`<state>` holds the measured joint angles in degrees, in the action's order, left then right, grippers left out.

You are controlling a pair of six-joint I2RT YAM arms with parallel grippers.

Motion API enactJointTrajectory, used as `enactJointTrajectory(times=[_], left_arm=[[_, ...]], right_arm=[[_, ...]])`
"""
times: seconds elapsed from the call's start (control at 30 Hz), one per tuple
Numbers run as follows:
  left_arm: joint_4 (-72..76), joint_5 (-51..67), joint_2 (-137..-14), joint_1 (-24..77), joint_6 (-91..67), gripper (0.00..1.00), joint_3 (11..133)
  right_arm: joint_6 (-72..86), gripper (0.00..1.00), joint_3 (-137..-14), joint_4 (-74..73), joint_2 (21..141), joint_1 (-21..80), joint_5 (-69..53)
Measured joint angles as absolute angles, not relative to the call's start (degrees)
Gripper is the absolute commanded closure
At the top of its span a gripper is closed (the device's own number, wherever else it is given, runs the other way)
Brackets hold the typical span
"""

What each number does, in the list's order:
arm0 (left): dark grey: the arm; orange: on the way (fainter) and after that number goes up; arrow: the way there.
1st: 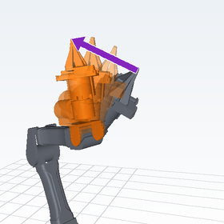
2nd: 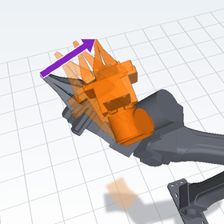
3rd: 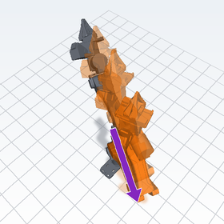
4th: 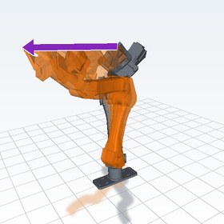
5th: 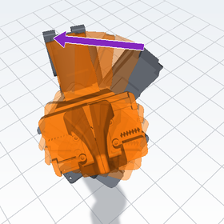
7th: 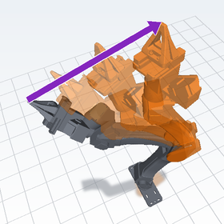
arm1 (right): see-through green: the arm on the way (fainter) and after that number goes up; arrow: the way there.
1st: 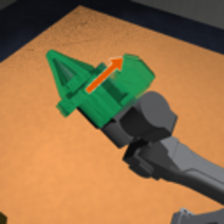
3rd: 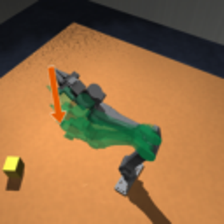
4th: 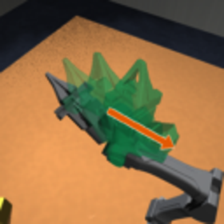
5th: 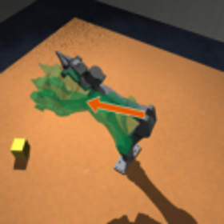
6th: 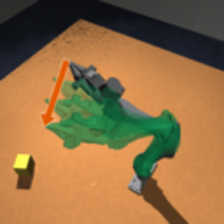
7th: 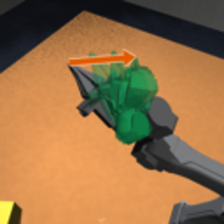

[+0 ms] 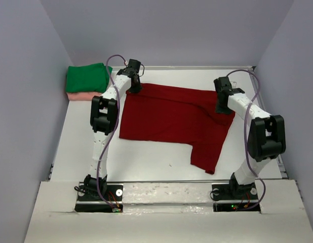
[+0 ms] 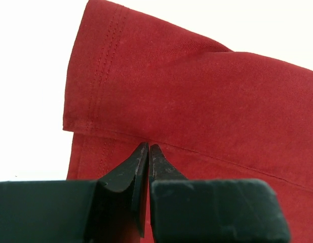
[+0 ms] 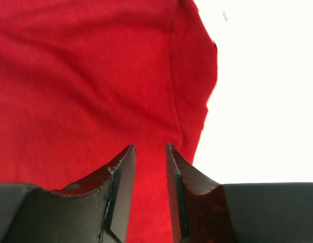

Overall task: Fold and stack the t-shirts
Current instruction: Flatten the tshirt out

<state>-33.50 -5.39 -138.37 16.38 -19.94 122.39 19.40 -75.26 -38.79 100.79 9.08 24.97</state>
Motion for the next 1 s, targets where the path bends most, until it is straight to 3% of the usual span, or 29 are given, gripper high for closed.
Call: enactJointTrajectory(times=[0.27,0.37,0.5,0.6,0.63,0.67,0.73,0.77,0.8,0.83,1.0], left_arm=[[-32.77,-4.82,-137.19,16.51,-20.47,0.86,119.94],[-32.60,-4.08,-135.55,16.82,-21.37,0.97,117.47],[-33.23,-2.09,-132.35,17.85,-23.90,1.00,114.59],[-32.40,-2.04,-127.20,19.35,-25.43,0.88,108.92],[-32.40,-2.11,-124.73,20.14,-25.91,0.81,106.15],[-32.38,-2.07,-122.37,20.82,-26.39,0.80,103.70],[-31.38,-2.15,-118.08,21.87,-27.31,0.80,99.22],[-30.85,-2.13,-114.89,22.68,-27.62,0.88,95.70],[-30.83,-2.11,-113.32,23.05,-27.77,0.97,94.06],[-31.00,-2.15,-111.61,23.35,-28.12,1.00,92.25],[-29.69,-2.48,-109.73,23.53,-28.40,1.00,87.44]], right_arm=[[22.83,0.72,-63.61,-35.51,89.76,9.06,17.82],[22.79,0.77,-60.07,-34.79,87.13,9.34,12.69],[22.72,0.71,-58.41,-35.14,83.09,10.24,8.60],[22.81,0.59,-58.24,-35.51,78.13,11.38,5.98],[23.03,0.58,-58.13,-35.53,76.58,11.73,5.37],[23.09,0.59,-57.98,-35.57,74.39,12.05,4.62],[23.16,0.75,-57.89,-36.05,71.48,12.49,3.81],[23.11,1.00,-57.89,-36.47,70.63,12.64,3.51],[23.11,1.00,-57.89,-36.84,70.28,12.86,3.33],[22.92,1.00,-57.69,-37.15,70.35,12.86,2.92],[23.83,1.00,-53.60,-38.04,72.64,13.26,2.28]])
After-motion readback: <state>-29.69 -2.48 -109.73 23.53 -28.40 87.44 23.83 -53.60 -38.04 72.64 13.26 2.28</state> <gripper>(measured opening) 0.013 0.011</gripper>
